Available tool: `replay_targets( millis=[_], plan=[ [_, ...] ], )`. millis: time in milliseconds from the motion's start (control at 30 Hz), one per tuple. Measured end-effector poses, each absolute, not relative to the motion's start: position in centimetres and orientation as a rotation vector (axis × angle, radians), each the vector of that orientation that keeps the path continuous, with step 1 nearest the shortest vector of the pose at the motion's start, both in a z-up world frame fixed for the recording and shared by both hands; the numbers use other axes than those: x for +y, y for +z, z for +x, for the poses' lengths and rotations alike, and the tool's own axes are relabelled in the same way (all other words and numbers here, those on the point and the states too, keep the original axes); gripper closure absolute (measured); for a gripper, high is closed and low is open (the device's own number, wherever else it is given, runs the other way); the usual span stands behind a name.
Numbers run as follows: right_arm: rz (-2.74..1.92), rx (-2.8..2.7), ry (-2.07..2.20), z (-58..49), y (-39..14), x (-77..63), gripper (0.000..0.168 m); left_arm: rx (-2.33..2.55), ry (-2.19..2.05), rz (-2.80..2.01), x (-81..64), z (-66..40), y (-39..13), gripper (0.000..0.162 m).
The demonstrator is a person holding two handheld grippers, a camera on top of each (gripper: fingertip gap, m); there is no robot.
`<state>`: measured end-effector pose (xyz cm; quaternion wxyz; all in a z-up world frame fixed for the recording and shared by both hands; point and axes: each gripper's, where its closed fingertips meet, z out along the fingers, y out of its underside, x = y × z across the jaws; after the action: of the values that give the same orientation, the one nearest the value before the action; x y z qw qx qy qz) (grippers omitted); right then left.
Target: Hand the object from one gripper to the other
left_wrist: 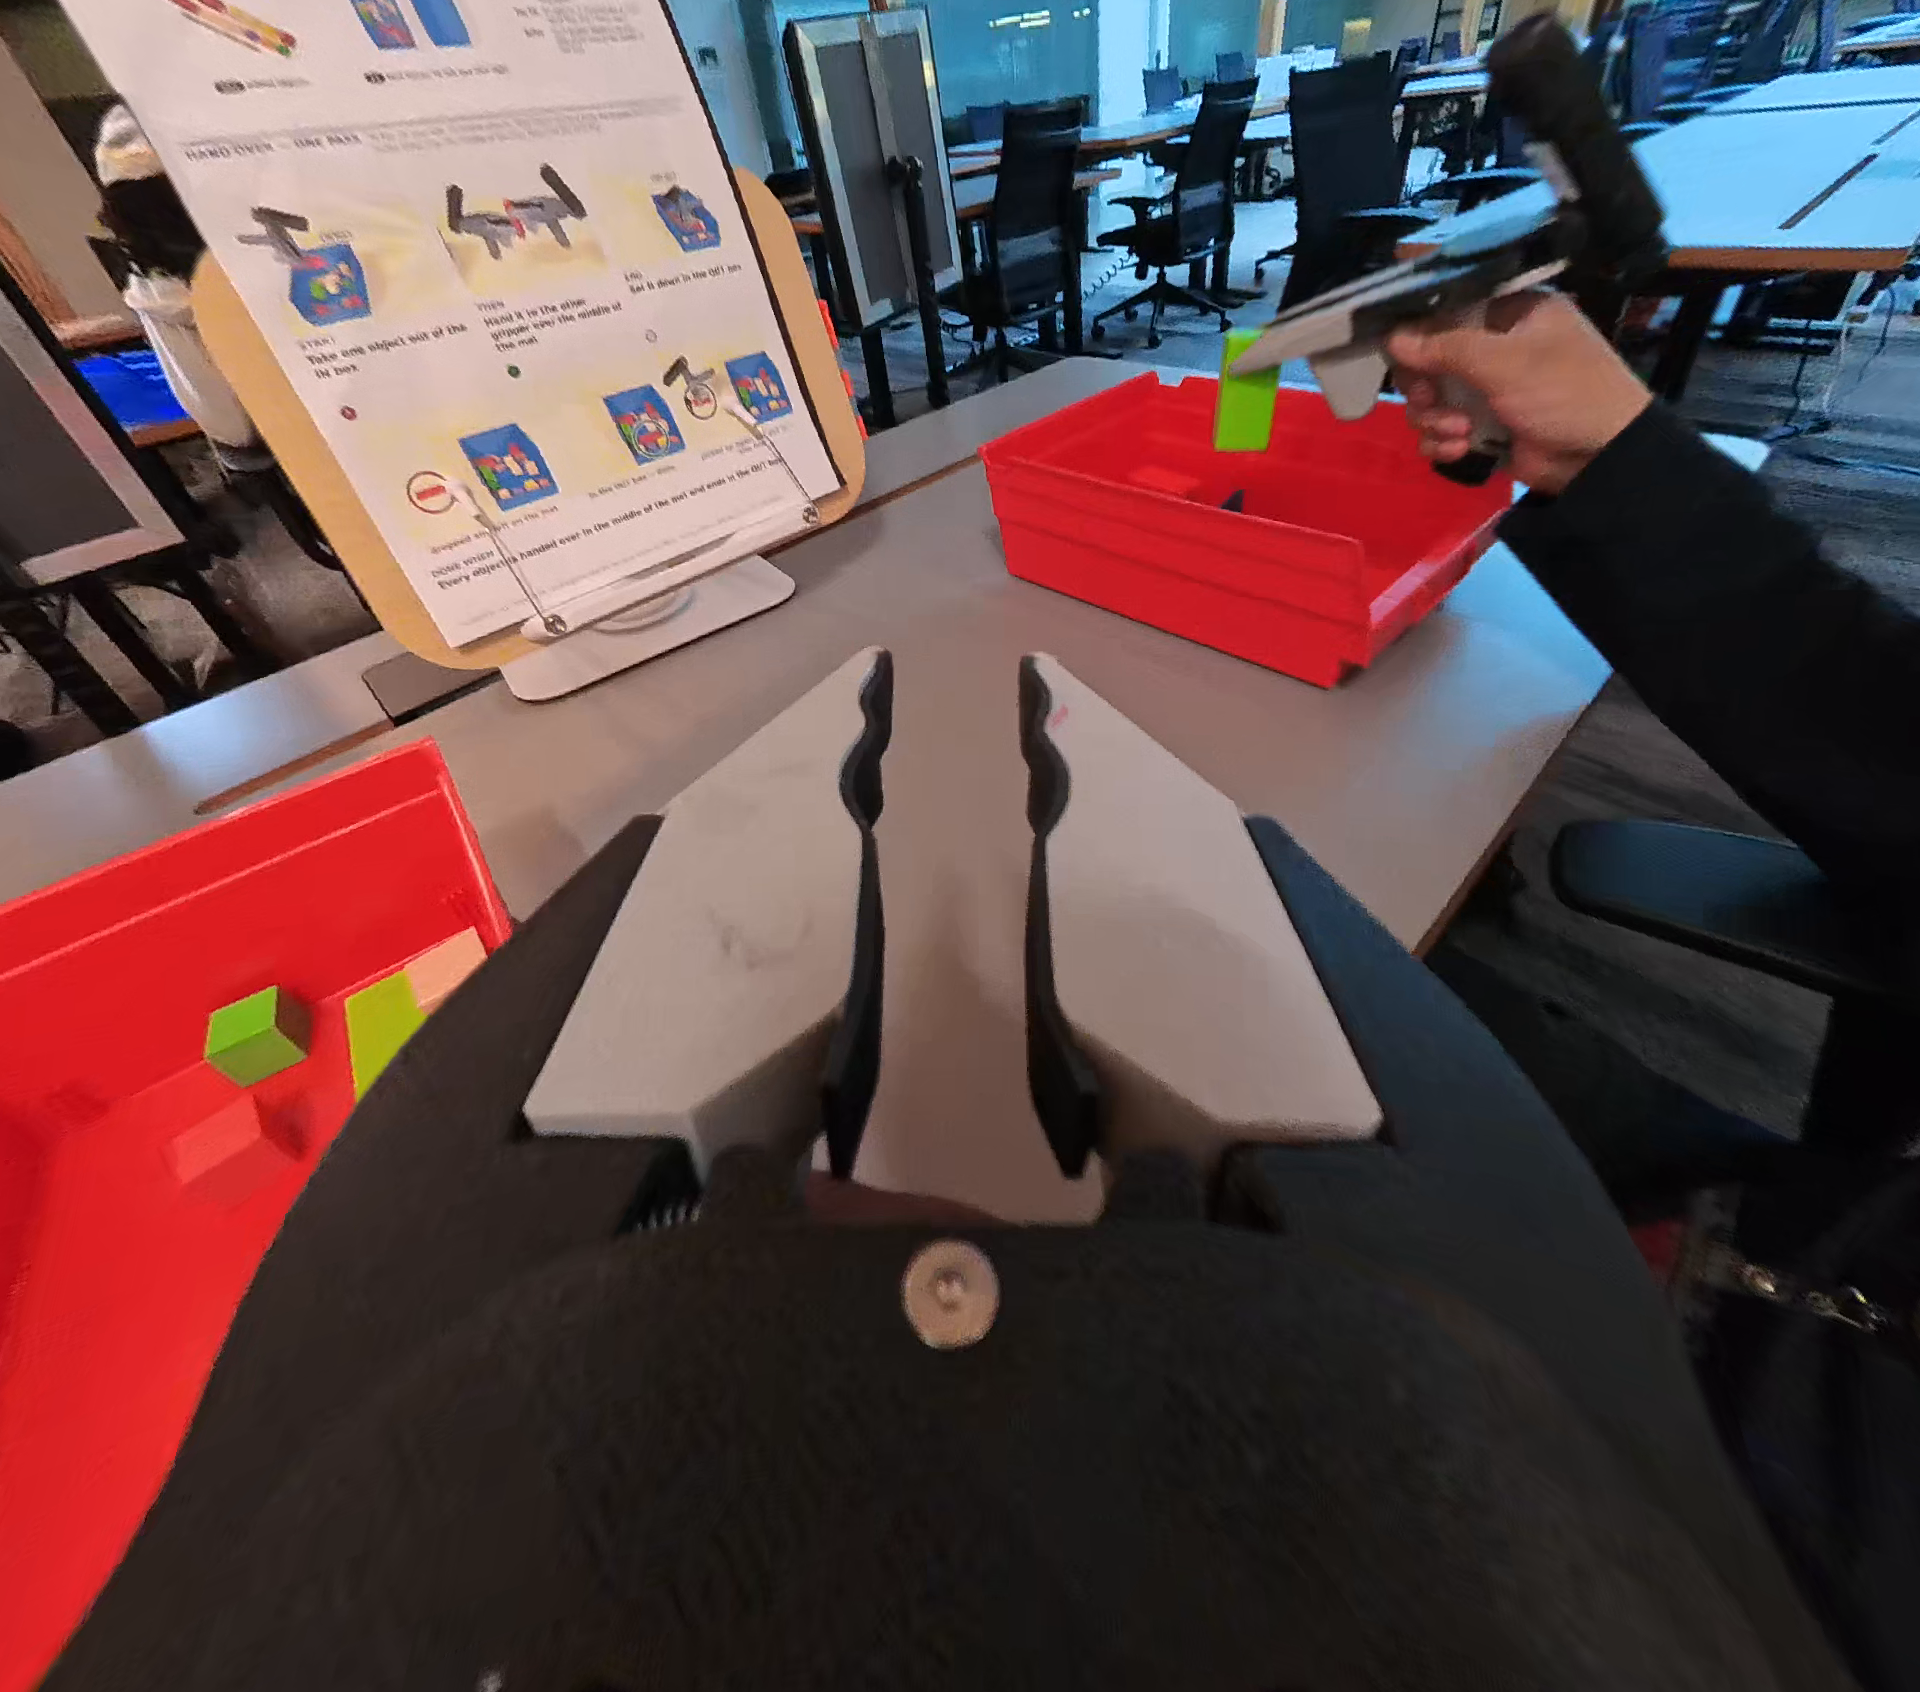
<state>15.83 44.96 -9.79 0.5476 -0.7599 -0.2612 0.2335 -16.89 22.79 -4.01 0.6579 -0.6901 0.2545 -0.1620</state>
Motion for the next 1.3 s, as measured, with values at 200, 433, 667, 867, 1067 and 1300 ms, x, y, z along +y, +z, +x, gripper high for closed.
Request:
replay_targets(
  millis=[200,433,667,867,1067,1300],
  plan=[
    [-2.067,-0.623,0.287,18.1,-16.6,47.9,0.136,0.621,-0.312,-1.596,23.0,-16.4,-5.0,0.141],
    [-2.222,-0.652,0.103,19.8,-20.6,48.9,0.136,0.643,-0.29,-1.629,23.4,-16.4,-6.0,0.141],
    [-2.393,-0.784,0.013,19.0,-22.5,49.6,0.136,0.612,-0.375,-1.603,23.0,-16.5,-5.0,0.141],
    [-2.441,-0.797,0.027,17.8,-24.2,50.6,0.136,0.597,-0.338,-1.596,22.7,-17.4,-4.7,0.141],
    [-2.469,-0.772,0.004,18.3,-25.2,50.8,0.136,0.593,-0.34,-1.6,22.7,-17.6,-4.8,0.141],
    [-2.324,-0.708,0.14,17.3,-20.1,49.2,0.125,0.522,-0.262,-1.638,23.3,-19.8,-4.9,0.141]
  ],
)
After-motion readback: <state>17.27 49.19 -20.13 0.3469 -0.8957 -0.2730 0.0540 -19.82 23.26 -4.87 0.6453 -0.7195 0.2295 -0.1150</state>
